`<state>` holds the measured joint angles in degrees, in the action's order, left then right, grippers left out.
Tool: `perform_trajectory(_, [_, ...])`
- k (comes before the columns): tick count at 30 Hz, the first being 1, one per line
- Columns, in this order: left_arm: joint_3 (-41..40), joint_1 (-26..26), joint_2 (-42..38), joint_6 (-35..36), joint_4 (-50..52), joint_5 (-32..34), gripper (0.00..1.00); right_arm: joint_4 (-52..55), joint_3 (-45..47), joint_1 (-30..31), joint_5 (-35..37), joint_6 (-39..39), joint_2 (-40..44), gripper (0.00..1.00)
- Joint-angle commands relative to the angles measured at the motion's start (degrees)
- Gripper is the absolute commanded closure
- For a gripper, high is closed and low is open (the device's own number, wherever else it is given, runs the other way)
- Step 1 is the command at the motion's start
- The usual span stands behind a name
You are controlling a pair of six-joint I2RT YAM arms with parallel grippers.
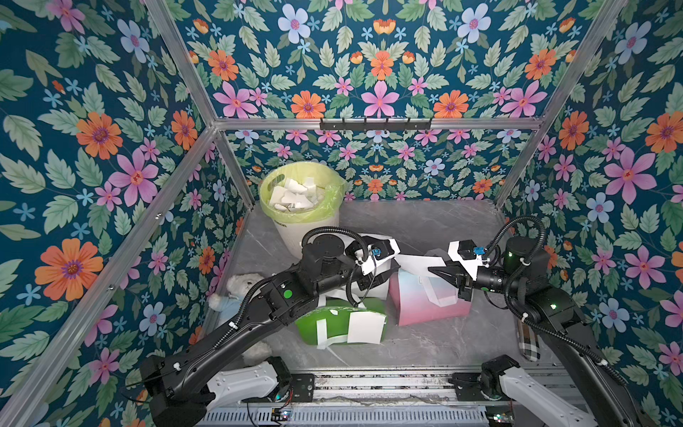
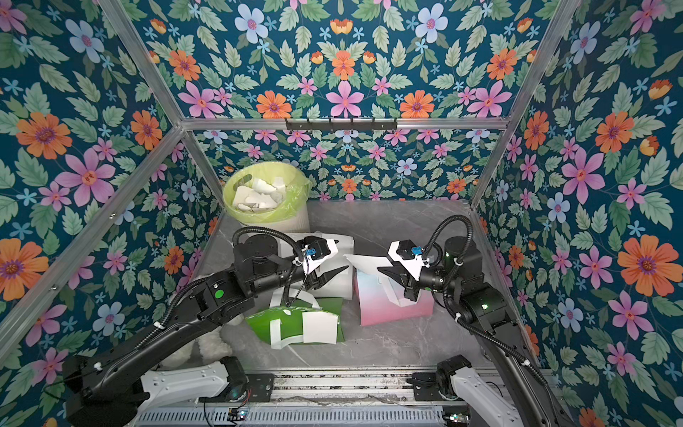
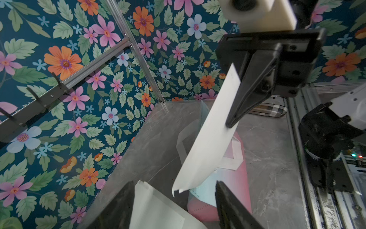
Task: Shred takeout receipts and throw away
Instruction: Shred the takeout receipt.
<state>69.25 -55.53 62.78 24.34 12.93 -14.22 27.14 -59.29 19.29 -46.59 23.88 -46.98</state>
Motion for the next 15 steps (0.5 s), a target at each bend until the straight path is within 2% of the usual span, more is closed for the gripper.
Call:
perform_trajectory(1, [0.92, -0.08, 0.75, 1.11, 0.46, -5.69, 0.39, 0.66, 0.09, 0.48, -0.40, 5.47, 0.30, 1.00])
perform_trajectory(10, [3.14, -0.71, 4.15, 1.22, 2.28, -8.28, 0.53, 0.73, -0.46, 2.94, -1.57, 8.09, -0.92, 1.00])
perform_trajectory(15, [2.92, -0.78, 4.44, 2.01, 2.74, -7.79, 0.56, 0.51, -0.65, 3.60, -1.66, 8.63, -1.01, 1.00])
